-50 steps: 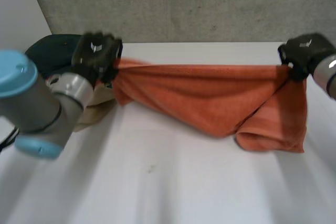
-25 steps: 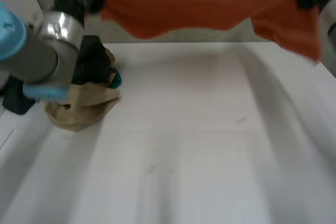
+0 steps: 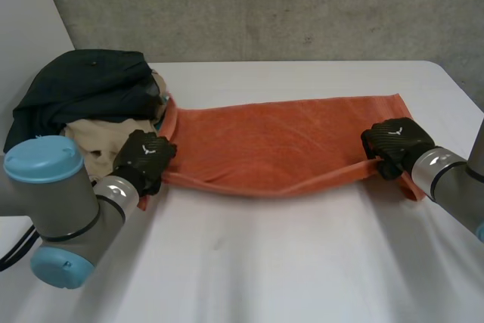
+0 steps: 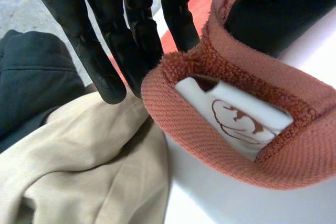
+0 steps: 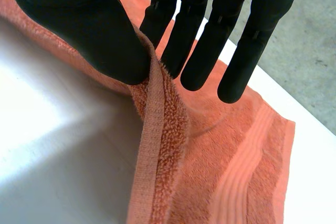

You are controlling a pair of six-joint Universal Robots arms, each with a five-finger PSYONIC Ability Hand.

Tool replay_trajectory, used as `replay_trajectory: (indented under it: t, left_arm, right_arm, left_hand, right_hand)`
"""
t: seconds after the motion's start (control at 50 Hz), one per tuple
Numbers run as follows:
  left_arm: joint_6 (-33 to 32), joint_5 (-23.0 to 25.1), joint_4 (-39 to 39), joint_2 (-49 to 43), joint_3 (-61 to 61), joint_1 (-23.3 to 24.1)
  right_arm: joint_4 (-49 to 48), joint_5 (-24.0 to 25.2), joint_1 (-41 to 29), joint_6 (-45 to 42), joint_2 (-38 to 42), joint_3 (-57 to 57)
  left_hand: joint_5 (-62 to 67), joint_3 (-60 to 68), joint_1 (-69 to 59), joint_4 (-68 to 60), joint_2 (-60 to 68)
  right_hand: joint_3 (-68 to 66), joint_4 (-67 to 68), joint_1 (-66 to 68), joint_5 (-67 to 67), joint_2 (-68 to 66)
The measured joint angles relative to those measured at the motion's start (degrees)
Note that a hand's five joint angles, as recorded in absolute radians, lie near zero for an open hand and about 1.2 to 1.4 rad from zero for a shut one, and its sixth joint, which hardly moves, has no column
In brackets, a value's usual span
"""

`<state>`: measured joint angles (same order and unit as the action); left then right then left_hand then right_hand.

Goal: Fold the laundry.

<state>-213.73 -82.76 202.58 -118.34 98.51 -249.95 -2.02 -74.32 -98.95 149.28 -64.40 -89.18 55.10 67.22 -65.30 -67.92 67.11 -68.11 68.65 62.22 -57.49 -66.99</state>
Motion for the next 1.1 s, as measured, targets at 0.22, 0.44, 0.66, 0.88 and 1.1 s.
replay_trajectory:
  t: [0.22,0.44,0.66,0.88,1.1]
  left_arm:
    - [0.02,0.0,-4.36,15.18,4.8,-0.24]
    - [-0.24,2.04,-27.94,35.46,4.81,0.56]
    - [-0.42,4.13,-28.49,19.62,-1.25,0.45]
    - [0.35,0.91,-20.77,-3.57,-28.98,3.17]
    - [7.33,-1.18,14.13,-5.09,-48.04,4.38]
  right_arm:
    - [7.31,-0.43,4.39,-6.88,-9.08,-2.12]
    - [25.26,0.05,12.23,-25.78,-27.42,-0.54]
    - [28.95,-0.07,12.23,-27.13,-17.15,1.01]
    - [23.28,-5.19,11.61,-16.13,3.26,22.3]
    - [-1.75,-8.97,8.08,5.9,2.81,45.91]
  left_hand:
    - [0.0,0.48,0.0,-0.82,0.41]
    - [0.0,0.9,0.0,-0.85,0.41]
    - [0.0,0.9,0.0,-0.86,0.6]
    - [0.0,0.94,0.0,-0.87,0.6]
    - [0.0,0.96,0.0,-0.88,0.6]
  right_hand:
    - [0.0,0.0,0.0,0.0,0.0]
    - [0.0,0.0,1.45,-0.74,0.0]
    - [0.0,0.0,1.83,-1.11,0.0]
    - [0.0,0.0,1.95,-1.12,0.0]
    - [0.0,0.0,3.31,-1.27,0.0]
